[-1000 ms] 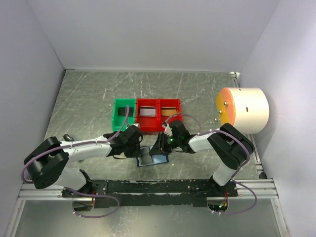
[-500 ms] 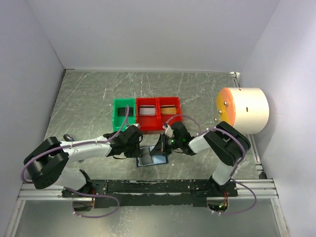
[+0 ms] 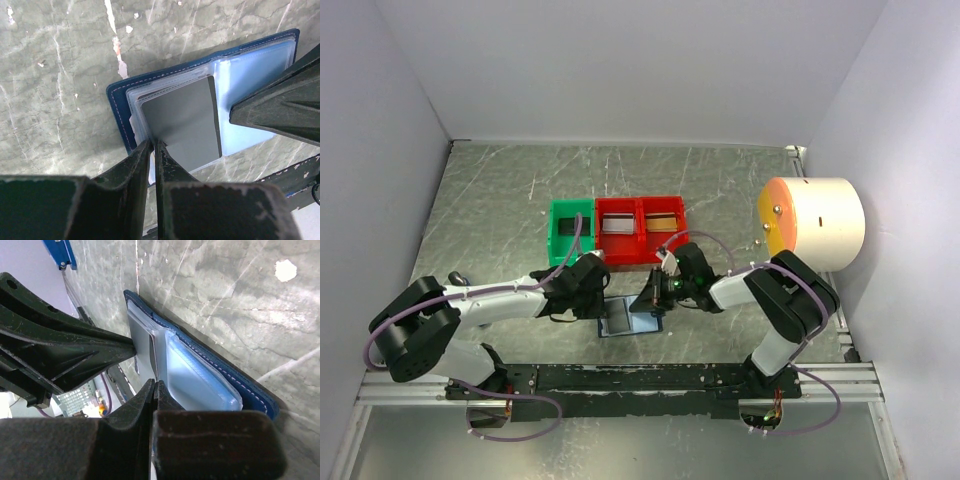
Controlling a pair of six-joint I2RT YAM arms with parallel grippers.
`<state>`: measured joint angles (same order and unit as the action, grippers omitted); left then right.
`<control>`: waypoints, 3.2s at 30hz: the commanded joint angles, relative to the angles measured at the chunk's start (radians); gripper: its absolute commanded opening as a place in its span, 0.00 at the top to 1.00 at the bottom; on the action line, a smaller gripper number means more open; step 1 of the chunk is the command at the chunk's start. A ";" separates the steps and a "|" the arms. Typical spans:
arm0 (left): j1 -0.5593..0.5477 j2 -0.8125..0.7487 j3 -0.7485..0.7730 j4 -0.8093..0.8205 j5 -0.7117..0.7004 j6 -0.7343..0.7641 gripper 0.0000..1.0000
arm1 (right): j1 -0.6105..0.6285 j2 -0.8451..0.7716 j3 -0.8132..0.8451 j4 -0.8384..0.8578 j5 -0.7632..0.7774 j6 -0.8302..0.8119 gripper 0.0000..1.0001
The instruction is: Take the credit cards out of the card holder
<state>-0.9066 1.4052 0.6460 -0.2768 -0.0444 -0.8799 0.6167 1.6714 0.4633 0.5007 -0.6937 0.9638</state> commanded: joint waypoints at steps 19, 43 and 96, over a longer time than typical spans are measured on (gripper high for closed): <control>-0.007 0.006 -0.073 0.023 0.044 0.009 0.80 | 0.087 0.061 0.036 0.045 0.013 0.025 1.00; -0.007 -0.063 -0.069 -0.035 -0.025 0.003 0.84 | -0.011 -0.048 -0.028 -0.066 0.019 -0.048 1.00; -0.154 0.170 0.102 -0.118 -0.174 0.007 0.77 | -0.064 -0.065 0.064 -0.307 0.001 -0.223 0.84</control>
<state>-1.0500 1.5459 0.8017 -0.3260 -0.2142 -0.8906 0.5133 1.6012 0.4889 0.2470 -0.7376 0.7757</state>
